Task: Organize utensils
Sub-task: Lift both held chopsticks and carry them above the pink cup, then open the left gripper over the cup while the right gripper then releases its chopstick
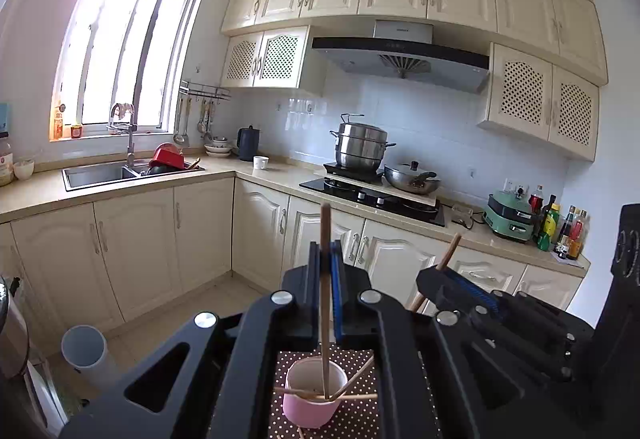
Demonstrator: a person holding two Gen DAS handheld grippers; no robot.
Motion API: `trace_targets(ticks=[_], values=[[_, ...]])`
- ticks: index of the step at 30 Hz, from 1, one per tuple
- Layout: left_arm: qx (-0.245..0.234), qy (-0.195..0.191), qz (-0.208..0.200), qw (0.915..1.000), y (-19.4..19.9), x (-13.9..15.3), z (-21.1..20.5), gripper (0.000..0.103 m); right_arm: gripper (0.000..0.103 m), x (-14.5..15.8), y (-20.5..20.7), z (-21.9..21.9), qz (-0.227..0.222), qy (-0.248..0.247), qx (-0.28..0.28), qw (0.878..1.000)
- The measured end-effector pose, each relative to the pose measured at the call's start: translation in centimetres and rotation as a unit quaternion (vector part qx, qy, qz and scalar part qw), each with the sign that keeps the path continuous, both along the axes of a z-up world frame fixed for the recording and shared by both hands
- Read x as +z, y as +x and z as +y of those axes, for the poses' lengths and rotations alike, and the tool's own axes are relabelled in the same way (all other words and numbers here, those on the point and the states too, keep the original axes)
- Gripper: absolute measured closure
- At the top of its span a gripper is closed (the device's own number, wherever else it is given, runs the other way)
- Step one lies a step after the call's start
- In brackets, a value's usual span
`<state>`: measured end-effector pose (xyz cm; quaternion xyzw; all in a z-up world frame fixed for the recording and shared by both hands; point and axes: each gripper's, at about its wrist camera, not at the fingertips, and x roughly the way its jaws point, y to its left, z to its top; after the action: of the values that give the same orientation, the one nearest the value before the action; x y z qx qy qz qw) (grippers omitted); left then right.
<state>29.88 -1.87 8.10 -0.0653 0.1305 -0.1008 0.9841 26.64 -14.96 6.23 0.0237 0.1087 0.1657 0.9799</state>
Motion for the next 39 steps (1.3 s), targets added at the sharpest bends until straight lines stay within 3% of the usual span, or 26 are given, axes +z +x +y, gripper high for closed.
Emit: trace_targets(ticks=[4, 11, 18, 19, 20, 22, 27, 39], values=[[0.0, 0.002, 0.013, 0.9999, 1.6, -1.8, -0.3, 0.097, 0.097, -1.0, 1.1, 0.3, -0.007, -0.021, -0.016, 1.0], [-0.009, 0.027, 0.052, 0.9982, 3.8, -5.5, -1.2, 0.097, 0.097, -3.3, 2.7, 0.0, 0.021, -0.028, -0.02, 0.999], [-0.007, 0.032, 0.072, 0.9969, 4.3, -7.0, -0.8, 0.097, 0.097, -4.5, 2.8, 0.1, 0.042, -0.03, -0.017, 0.999], [-0.007, 0.034, 0.072, 0.9968, 4.3, -7.0, -0.7, 0.094, 0.097, -4.5, 2.9, 0.1, 0.044, -0.029, -0.017, 0.998], [-0.006, 0.036, 0.071, 0.9968, 4.2, -7.0, -0.6, 0.082, 0.097, -4.7, 2.9, -0.1, 0.048, -0.026, -0.017, 0.998], [0.002, 0.043, 0.064, 0.997, 3.9, -7.0, -0.5, 0.069, 0.097, -4.9, 3.0, -0.3, 0.054, -0.022, -0.016, 0.998], [0.004, 0.05, 0.064, 0.9967, 3.2, -7.1, -0.2, 0.069, 0.097, -5.1, 3.0, -0.5, 0.062, -0.022, -0.018, 0.998], [0.022, 0.056, 0.067, 0.9959, 1.8, -7.3, 1.1, 0.047, 0.096, -6.1, 2.9, -0.4, 0.092, -0.021, -0.017, 0.995]])
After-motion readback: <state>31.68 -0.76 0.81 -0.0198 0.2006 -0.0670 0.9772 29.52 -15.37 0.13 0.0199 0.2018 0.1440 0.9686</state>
